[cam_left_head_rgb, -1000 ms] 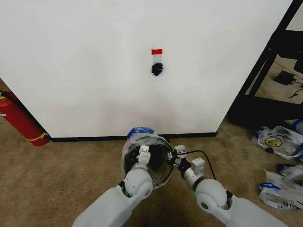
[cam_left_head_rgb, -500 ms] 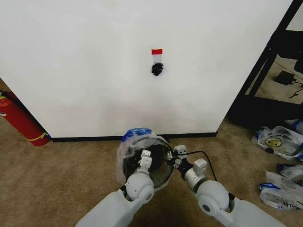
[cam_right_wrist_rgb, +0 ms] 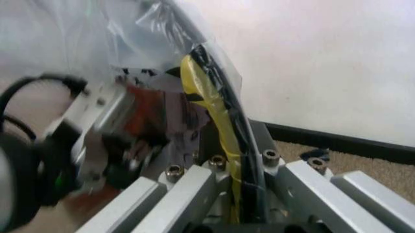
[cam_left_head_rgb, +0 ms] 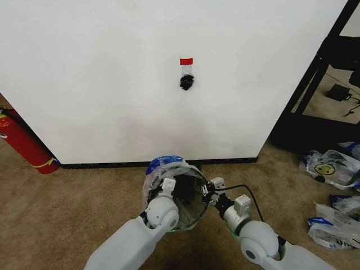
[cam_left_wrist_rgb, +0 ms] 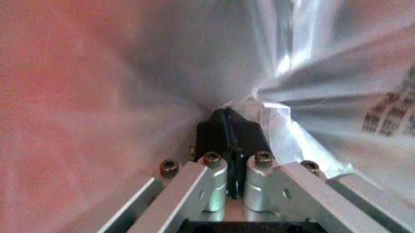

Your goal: Pick up the garbage bag from the wall and place it over the trash bin.

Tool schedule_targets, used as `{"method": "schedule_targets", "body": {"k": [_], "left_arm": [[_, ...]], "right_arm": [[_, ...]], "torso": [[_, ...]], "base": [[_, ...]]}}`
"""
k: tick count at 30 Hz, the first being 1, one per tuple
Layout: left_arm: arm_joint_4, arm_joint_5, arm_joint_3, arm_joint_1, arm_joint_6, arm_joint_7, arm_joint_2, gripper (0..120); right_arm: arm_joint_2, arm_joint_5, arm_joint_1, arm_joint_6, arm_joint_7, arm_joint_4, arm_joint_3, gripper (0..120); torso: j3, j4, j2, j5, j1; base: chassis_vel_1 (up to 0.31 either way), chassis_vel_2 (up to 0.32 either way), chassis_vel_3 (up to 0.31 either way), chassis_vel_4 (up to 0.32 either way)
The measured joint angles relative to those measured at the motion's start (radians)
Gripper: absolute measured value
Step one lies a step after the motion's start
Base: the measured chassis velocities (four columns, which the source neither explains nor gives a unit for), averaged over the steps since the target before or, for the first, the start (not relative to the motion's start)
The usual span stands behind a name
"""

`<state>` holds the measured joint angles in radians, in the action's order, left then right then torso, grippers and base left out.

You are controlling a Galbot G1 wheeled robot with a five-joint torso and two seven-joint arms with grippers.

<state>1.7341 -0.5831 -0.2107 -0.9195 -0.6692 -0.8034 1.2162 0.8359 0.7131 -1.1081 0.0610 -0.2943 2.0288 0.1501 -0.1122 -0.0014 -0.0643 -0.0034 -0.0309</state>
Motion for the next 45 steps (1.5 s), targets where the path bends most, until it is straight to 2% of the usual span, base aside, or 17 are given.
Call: {"method": "schedule_targets", "body": {"k": [9,15,22,29,38,45], "left_arm": [[0.006,0.017,-0.006,-0.023,-0.007,0.016,0.006,0],[0.009,-0.016,-0.040,0.015,-0.015,0.004,0.016,0],[-0.032,-0.039,-0.054,0.064,-0.003,-0.041,0.035,0],[-0.045,-0.030,-0.041,0.050,-0.003,-0.025,0.021,0],[-0.003,-0.022,-0.082,0.020,-0.020,-0.001,0.042,0],[0.028,-0.022,-0.069,0.034,-0.008,0.001,0.031,0]], "right_arm": [[0.011,0.014,0.002,-0.025,-0.002,0.010,0.007,0],[0.022,-0.004,-0.001,-0.055,0.017,0.002,0.033,0],[0.030,-0.022,0.003,-0.070,-0.005,-0.023,0.045,0],[0.027,-0.006,0.013,-0.069,-0.019,-0.030,0.026,0],[0.051,0.026,0.020,-0.084,-0.025,-0.030,0.037,0],[0.049,0.013,-0.008,-0.085,-0.018,-0.029,0.031,0]], "torso": [[0.000,0.0000,0.000,-0.0001,0.000],[0.000,0.0000,0.000,-0.0001,0.000],[0.000,-0.0001,0.000,-0.0001,0.000],[0.000,0.0000,0.000,-0.0001,0.000],[0.000,0.0000,0.000,-0.0001,0.000],[0.000,-0.0002,0.000,-0.0001,0.000]], "base": [[0.000,0.000,0.000,0.000],[0.000,0.000,0.000,0.000],[0.000,0.000,0.000,0.000],[0.000,0.000,0.000,0.000],[0.000,0.000,0.000,0.000],[0.000,0.000,0.000,0.000]]}}
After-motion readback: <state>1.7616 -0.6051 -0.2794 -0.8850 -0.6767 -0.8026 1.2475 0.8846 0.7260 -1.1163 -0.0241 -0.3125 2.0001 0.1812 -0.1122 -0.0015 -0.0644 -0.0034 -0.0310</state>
